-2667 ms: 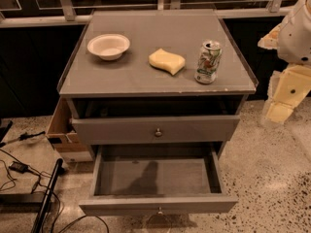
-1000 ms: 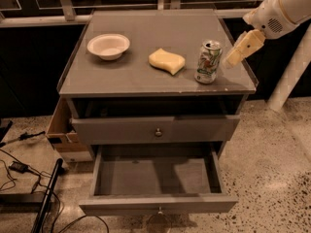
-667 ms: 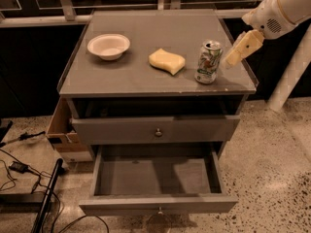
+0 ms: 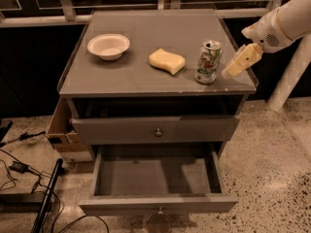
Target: Place 7up can into middle drawer
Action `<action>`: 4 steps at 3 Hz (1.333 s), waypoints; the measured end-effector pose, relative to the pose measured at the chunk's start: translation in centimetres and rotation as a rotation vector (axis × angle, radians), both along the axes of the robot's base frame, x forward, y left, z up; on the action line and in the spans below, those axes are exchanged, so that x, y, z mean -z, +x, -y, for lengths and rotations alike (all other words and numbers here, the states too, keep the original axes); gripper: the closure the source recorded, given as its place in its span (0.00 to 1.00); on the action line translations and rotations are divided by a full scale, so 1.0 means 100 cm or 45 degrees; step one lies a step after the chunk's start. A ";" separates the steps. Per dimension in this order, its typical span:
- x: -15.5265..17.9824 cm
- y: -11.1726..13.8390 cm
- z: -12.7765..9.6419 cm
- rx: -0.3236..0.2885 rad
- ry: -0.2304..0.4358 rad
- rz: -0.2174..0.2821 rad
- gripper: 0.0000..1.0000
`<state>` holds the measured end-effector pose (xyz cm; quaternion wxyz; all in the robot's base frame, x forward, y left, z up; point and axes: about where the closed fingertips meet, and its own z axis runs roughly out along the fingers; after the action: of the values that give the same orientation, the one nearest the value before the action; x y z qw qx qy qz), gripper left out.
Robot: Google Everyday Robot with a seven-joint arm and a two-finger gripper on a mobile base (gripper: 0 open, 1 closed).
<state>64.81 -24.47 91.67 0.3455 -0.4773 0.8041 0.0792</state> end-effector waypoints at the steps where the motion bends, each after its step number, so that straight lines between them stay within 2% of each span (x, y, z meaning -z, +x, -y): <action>1: 0.015 0.003 -0.007 -0.007 0.057 -0.020 0.00; 2: 0.027 0.006 -0.020 -0.024 0.123 -0.013 0.00; 3: 0.036 0.011 -0.031 -0.041 0.181 0.040 0.00; 4: 0.042 0.019 -0.041 -0.056 0.224 0.120 0.00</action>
Offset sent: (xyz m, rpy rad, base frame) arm 0.0094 0.0309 -0.0346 0.1594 -0.0080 0.0268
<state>66.71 -20.37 87.47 0.4216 -0.4658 0.7663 0.1345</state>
